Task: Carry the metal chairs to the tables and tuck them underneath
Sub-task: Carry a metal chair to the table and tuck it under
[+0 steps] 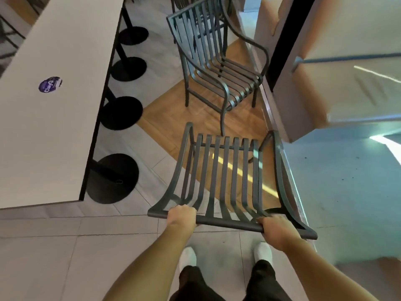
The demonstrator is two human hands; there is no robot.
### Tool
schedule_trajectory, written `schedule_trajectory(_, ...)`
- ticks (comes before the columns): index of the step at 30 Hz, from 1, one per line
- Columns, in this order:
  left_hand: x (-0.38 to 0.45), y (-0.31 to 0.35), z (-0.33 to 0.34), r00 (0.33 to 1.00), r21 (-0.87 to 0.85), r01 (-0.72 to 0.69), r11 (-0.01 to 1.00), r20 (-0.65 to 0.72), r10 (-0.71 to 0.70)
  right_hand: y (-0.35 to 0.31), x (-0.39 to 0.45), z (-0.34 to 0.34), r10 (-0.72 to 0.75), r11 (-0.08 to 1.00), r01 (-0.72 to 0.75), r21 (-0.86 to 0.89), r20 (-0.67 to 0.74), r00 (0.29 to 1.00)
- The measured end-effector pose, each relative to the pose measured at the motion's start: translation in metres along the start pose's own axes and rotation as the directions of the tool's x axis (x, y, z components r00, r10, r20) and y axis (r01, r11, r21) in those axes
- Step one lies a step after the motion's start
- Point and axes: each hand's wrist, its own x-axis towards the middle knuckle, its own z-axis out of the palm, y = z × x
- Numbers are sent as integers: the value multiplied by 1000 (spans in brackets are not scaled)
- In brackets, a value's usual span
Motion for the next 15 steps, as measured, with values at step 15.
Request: schedule_trajectory(15,-43,88,19,952,-284,293,913,-6,-307,72,27,-32,-313,909,320,-268,69,947)
